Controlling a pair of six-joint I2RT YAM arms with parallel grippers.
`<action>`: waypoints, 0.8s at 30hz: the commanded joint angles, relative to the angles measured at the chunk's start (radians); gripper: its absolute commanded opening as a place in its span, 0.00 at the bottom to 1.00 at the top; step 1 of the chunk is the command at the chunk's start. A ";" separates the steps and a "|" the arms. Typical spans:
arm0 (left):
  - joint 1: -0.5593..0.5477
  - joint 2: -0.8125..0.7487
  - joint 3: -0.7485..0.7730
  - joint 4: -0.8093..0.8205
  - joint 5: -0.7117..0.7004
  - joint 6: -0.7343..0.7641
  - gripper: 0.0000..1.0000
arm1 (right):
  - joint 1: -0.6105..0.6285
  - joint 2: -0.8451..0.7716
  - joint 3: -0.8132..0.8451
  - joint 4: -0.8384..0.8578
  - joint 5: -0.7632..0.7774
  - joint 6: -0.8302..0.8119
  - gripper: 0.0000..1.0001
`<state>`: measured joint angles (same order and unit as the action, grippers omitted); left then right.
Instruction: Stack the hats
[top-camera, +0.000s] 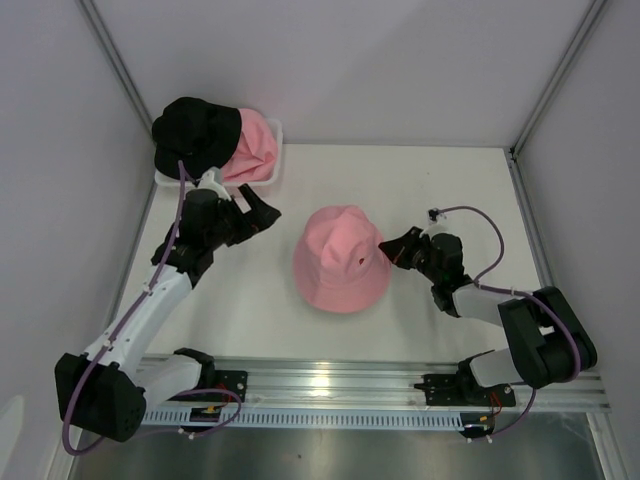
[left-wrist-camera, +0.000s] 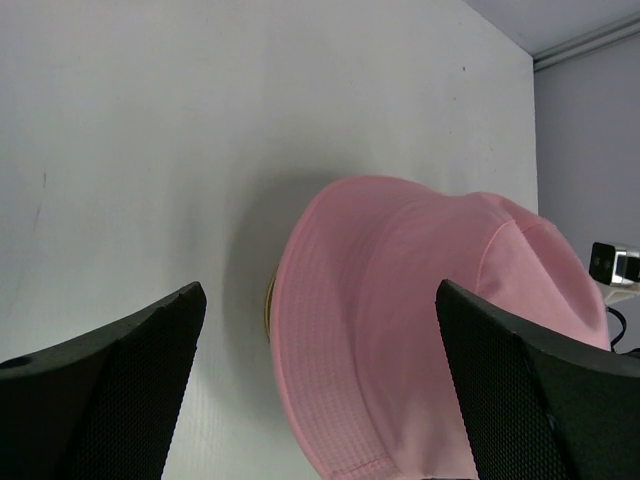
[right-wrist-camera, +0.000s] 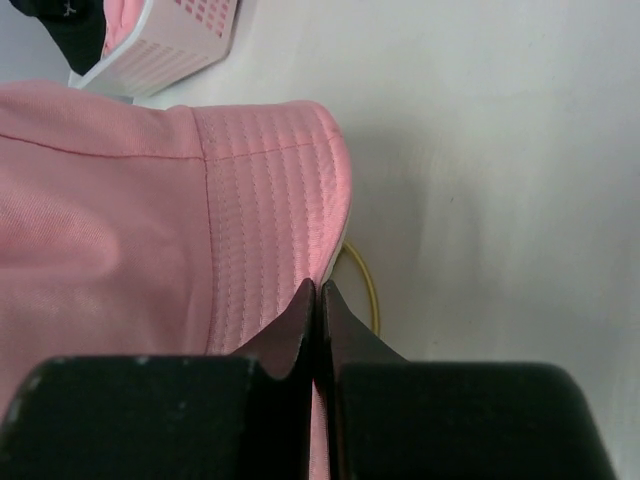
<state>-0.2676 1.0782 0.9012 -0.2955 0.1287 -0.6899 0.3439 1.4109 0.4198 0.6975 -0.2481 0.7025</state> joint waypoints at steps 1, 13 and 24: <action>0.010 0.000 -0.083 0.058 0.046 -0.113 1.00 | 0.010 -0.038 -0.036 0.103 0.130 -0.095 0.00; 0.011 -0.075 -0.217 0.207 0.011 -0.166 0.99 | 0.049 -0.044 -0.085 0.194 0.173 -0.126 0.30; 0.137 0.126 0.356 0.043 -0.210 0.096 1.00 | -0.063 -0.345 0.378 -0.741 0.360 -0.281 1.00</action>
<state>-0.1864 1.1645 1.0824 -0.2176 0.0154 -0.7162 0.3454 1.1316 0.6838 0.2832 -0.0105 0.4969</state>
